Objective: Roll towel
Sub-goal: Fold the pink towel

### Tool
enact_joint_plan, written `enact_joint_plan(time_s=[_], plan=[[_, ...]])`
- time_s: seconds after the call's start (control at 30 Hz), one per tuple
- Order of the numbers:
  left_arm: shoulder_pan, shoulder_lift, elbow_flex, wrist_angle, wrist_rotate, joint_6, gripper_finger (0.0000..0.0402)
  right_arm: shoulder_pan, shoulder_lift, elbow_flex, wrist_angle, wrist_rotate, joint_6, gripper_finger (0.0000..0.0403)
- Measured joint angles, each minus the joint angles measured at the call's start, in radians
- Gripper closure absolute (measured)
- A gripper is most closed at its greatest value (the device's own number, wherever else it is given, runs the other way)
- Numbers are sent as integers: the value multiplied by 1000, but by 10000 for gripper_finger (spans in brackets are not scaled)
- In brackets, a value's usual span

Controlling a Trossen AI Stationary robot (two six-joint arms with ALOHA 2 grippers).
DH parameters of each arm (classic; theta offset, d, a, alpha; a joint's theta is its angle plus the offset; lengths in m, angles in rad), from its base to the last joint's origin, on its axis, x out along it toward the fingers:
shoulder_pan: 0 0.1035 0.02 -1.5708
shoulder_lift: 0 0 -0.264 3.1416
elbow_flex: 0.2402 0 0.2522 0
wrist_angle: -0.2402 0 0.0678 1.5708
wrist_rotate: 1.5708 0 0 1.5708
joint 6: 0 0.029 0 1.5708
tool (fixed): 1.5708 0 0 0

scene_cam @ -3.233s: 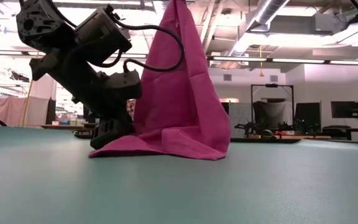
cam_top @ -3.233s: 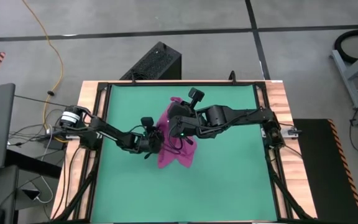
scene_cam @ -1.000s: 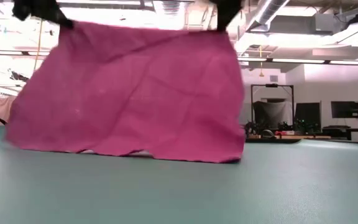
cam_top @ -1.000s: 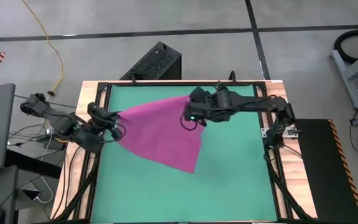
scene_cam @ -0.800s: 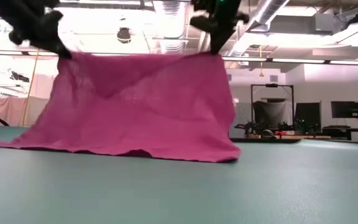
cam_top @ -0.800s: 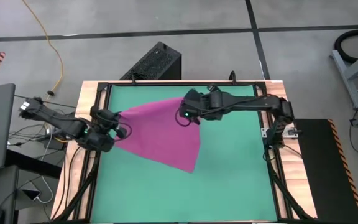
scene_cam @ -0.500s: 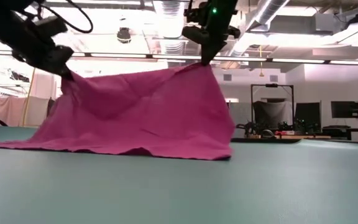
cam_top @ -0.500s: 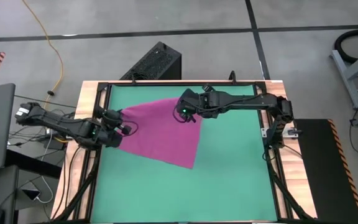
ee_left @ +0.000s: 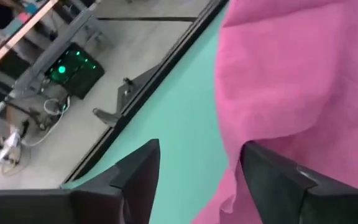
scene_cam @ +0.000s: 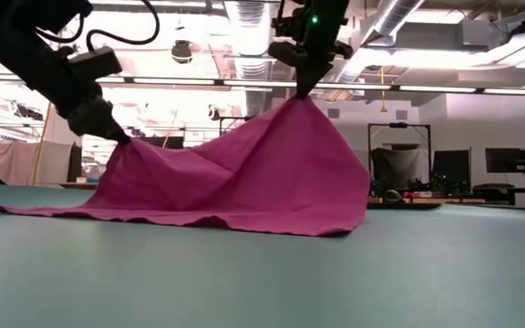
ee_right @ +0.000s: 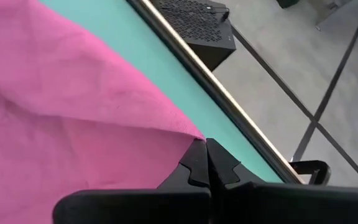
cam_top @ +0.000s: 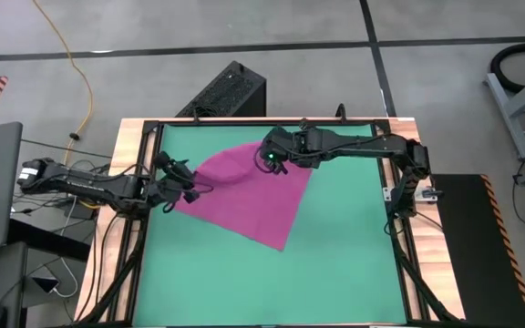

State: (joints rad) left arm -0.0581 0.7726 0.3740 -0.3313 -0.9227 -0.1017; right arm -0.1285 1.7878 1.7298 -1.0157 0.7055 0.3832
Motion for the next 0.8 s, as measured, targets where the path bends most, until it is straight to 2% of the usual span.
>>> enact_joint_plan(time_s=[0.13, 0.23, 0.43, 0.53, 0.63, 0.7, 0.77, 0.8], plan=[[81, 9, 0, 48, 8, -36, 181, -40, 0, 0, 0, -7, 0, 403], [154, 23, 0, 112, 39, 9, 181, -67, 0, 0, 6, -35, 0, 403], [343, 133, 0, 244, 389, 153, 180, -104, 0, 0, 9, -91, 0, 403], [396, 219, -1, 323, 444, 231, 179, -103, 0, 0, 10, -95, -2, 403], [406, 290, -1, 418, 544, 347, 179, -104, 0, 0, 8, -96, -26, 403], [395, 328, 0, 462, 664, 398, 179, -108, 0, 0, 6, -101, -41, 403], [360, 372, 0, 493, 780, 449, 179, -112, 0, 0, 6, -104, -42, 403], [332, 398, 1, 497, 796, 484, 179, -112, 0, 0, 7, -104, -42, 403]])
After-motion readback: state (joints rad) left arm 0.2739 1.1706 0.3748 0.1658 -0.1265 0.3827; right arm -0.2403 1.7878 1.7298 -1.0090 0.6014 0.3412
